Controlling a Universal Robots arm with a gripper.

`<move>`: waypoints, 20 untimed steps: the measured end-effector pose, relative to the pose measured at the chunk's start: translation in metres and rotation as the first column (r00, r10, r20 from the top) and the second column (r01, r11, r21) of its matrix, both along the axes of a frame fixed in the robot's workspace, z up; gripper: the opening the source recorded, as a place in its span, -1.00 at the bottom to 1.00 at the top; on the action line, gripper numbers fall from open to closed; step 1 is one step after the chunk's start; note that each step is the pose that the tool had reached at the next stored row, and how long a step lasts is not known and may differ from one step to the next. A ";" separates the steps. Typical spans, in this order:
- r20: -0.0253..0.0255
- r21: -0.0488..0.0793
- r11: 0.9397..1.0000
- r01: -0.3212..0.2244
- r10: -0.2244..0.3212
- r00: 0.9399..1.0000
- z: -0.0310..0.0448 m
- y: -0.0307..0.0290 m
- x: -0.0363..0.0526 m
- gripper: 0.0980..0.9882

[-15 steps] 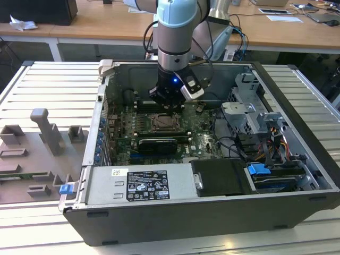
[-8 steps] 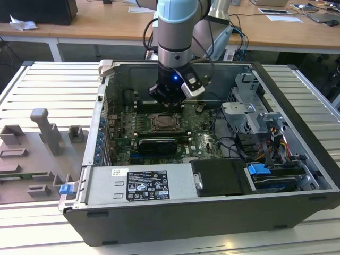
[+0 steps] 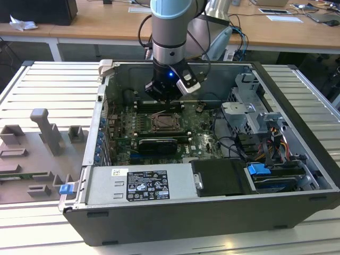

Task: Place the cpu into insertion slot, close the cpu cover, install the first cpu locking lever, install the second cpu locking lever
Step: 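Install the first cpu locking lever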

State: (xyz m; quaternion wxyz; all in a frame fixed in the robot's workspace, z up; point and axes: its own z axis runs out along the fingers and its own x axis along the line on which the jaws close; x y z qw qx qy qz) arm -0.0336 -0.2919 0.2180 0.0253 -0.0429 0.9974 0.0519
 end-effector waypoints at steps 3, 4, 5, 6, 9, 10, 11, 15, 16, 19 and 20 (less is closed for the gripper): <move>0.000 0.000 1.000 -0.002 0.002 1.000 -0.0009 0.0006 0.0015 -0.98; 0.000 0.000 1.000 -0.002 0.002 1.000 -0.0010 0.0010 0.0017 -0.98; 0.000 0.000 1.000 -0.005 0.005 1.000 -0.0012 0.0016 0.0020 -0.98; 0.000 0.000 1.000 -0.007 0.007 1.000 -0.0014 0.0020 0.0023 -0.98; 0.000 0.000 1.000 -0.016 0.016 1.000 -0.0019 0.0029 0.0031 -0.98; 0.000 0.000 1.000 -0.016 0.016 1.000 -0.0019 0.0029 0.0032 -0.98; 0.000 0.000 1.000 -0.016 0.016 1.000 -0.0022 0.0030 0.0034 -0.98; 0.000 0.000 1.000 -0.017 0.017 1.000 -0.0040 0.0029 0.0048 -0.98; 0.000 0.000 1.000 -0.017 0.017 1.000 -0.0043 0.0029 0.0050 -0.98; 0.000 0.000 1.000 -0.017 0.017 1.000 -0.0051 0.0030 0.0058 -0.98; 0.000 -0.001 1.000 -0.017 0.017 1.000 -0.0053 0.0030 0.0060 -0.98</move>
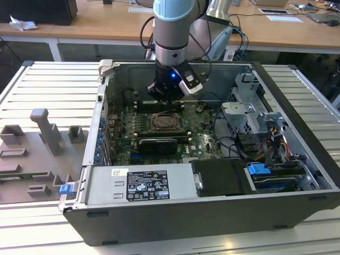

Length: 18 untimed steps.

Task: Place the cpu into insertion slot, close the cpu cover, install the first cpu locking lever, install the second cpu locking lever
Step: 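Install the first cpu locking lever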

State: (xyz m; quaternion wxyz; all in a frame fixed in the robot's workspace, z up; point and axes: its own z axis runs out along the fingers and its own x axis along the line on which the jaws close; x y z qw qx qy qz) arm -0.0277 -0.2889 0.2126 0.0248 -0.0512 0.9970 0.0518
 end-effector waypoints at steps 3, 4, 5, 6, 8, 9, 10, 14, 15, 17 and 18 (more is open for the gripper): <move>0.000 -0.002 1.000 0.000 0.000 1.000 -0.0013 0.0000 0.0009 -0.98; 0.000 -0.003 1.000 0.000 0.000 1.000 -0.0017 0.0000 0.0011 -0.98; 0.000 -0.003 1.000 0.000 0.000 1.000 -0.0020 0.0000 0.0013 -0.98; 0.000 -0.004 1.000 0.000 0.000 1.000 -0.0022 0.0000 0.0014 -0.98; 0.000 -0.005 1.000 0.000 0.000 1.000 -0.0027 0.0000 0.0018 -0.98; 0.000 -0.005 1.000 0.000 0.000 1.000 -0.0028 0.0000 0.0019 -0.98; 0.000 -0.005 1.000 0.000 0.000 1.000 -0.0030 0.0000 0.0020 -0.98; 0.000 -0.012 1.000 0.000 0.000 1.000 -0.0042 0.0000 0.0024 -0.98; 0.000 -0.014 1.000 0.000 0.000 1.000 -0.0044 0.0000 0.0024 -0.98; 0.000 -0.020 1.000 0.000 0.000 1.000 -0.0052 0.0000 0.0024 -0.98; 0.000 -0.023 1.000 0.000 0.000 1.000 -0.0054 0.0000 0.0024 -0.98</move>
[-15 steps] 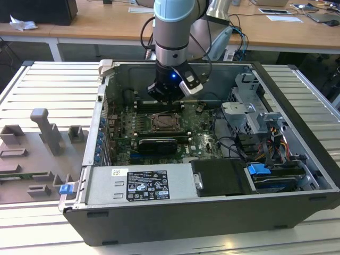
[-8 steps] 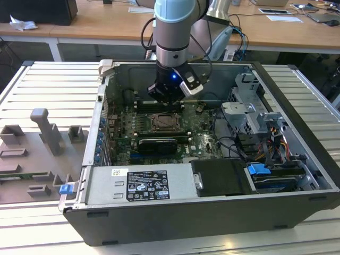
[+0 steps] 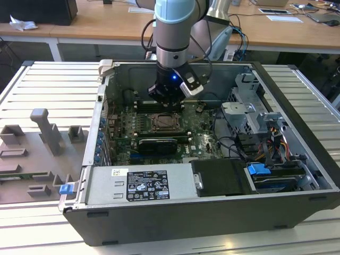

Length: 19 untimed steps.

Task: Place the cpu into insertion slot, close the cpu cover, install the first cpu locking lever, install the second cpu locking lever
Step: 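Install the first cpu locking lever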

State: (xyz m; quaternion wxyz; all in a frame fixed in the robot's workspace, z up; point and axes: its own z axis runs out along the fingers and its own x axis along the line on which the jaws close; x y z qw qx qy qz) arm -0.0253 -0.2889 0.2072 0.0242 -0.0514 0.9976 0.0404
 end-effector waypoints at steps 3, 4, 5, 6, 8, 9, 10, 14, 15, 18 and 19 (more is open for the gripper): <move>0.000 -0.012 1.000 0.000 0.000 1.000 -0.0010 0.0000 0.0000 -0.98; 0.000 -0.015 1.000 0.000 0.000 1.000 -0.0014 0.0000 0.0000 -0.98; 0.000 -0.023 1.000 0.000 0.000 1.000 -0.0022 0.0000 0.0000 -0.98; 0.000 -0.027 1.000 0.000 0.000 1.000 -0.0028 0.0000 0.0000 -0.98; 0.000 -0.033 0.999 0.000 0.000 1.000 -0.0036 0.0000 0.0000 -0.98; 0.000 -0.036 0.999 0.000 0.000 1.000 -0.0040 0.0000 0.0000 -0.98; 0.000 -0.038 0.999 0.000 0.000 1.000 -0.0044 0.0000 0.0000 -0.98; 0.000 -0.042 0.999 0.000 0.000 1.000 -0.0062 -0.0001 0.0000 -0.98; 0.000 -0.042 0.999 0.000 0.000 1.000 -0.0068 -0.0001 0.0000 -0.98; 0.000 -0.035 0.999 0.000 0.000 1.000 -0.0075 -0.0002 0.0000 -0.98; 0.000 -0.031 1.000 0.000 0.000 1.000 -0.0073 -0.0003 0.0000 -0.98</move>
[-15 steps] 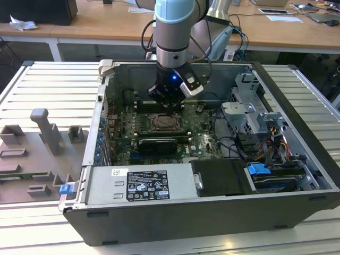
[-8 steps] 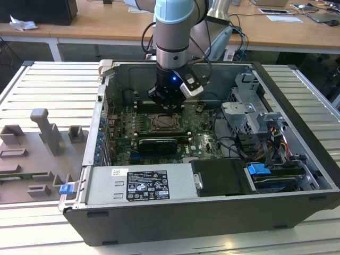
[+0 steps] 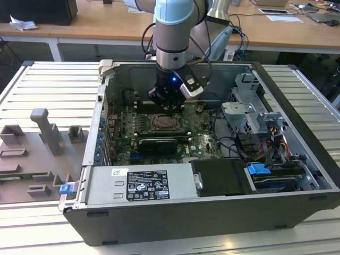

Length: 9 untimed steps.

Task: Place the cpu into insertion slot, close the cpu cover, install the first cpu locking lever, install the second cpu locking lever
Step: 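Install the first cpu locking lever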

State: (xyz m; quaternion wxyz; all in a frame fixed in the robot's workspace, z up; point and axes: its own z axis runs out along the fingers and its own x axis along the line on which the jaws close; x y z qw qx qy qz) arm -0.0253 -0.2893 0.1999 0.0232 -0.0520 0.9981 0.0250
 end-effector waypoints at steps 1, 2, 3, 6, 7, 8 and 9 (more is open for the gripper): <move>-0.001 0.002 1.000 0.000 0.000 1.000 0.0004 -0.0004 -0.0001 -0.98; -0.001 0.003 1.000 0.000 0.000 1.000 0.0006 -0.0005 -0.0001 -0.98; -0.001 0.005 1.000 0.000 0.000 1.000 0.0006 -0.0005 0.0001 -0.98; -0.001 0.008 1.000 0.000 0.000 1.000 0.0006 -0.0005 0.0005 -0.98; -0.001 0.009 1.000 0.000 0.000 1.000 0.0006 -0.0005 0.0006 -0.98; -0.001 0.010 1.000 0.000 0.000 1.000 0.0007 -0.0005 0.0007 -0.98; -0.001 0.010 1.000 0.000 0.000 1.000 0.0008 -0.0006 0.0007 -0.98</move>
